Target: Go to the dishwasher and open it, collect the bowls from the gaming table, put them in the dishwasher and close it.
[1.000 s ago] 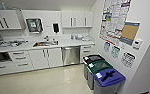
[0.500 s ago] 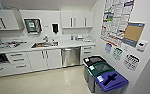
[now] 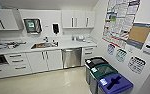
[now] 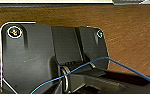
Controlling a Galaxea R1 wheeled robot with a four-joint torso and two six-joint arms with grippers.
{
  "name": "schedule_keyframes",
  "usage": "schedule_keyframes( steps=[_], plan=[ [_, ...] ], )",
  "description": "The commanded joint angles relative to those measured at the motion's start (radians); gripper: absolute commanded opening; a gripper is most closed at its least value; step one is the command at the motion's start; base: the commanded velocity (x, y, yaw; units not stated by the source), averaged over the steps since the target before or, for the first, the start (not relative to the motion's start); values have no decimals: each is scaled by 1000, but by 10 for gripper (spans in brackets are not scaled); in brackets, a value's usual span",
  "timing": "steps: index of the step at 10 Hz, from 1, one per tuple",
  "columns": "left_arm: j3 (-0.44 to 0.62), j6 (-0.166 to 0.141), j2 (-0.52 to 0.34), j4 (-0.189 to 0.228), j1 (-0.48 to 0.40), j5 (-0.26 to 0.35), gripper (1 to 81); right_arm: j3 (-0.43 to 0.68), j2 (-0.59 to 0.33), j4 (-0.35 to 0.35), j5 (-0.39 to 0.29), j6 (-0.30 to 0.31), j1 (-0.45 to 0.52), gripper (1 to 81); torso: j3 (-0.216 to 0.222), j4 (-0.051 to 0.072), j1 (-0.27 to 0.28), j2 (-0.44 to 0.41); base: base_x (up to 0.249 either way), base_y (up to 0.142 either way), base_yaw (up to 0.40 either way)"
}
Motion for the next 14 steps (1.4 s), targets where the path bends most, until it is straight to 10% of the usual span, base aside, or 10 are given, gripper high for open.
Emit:
schedule_keyframes(
  steps=[1, 14],
  plan=[
    [16, 7, -15, -3, -45, 52, 811, 18, -20, -2, -49, -5, 43, 811, 0, 0, 0, 0, 120, 70, 0],
    [16, 7, -15, -3, -45, 54, 811, 13, -16, -2, -49, -5, 46, 811, 0, 0, -1, 0, 101, 38, 0]
  ],
)
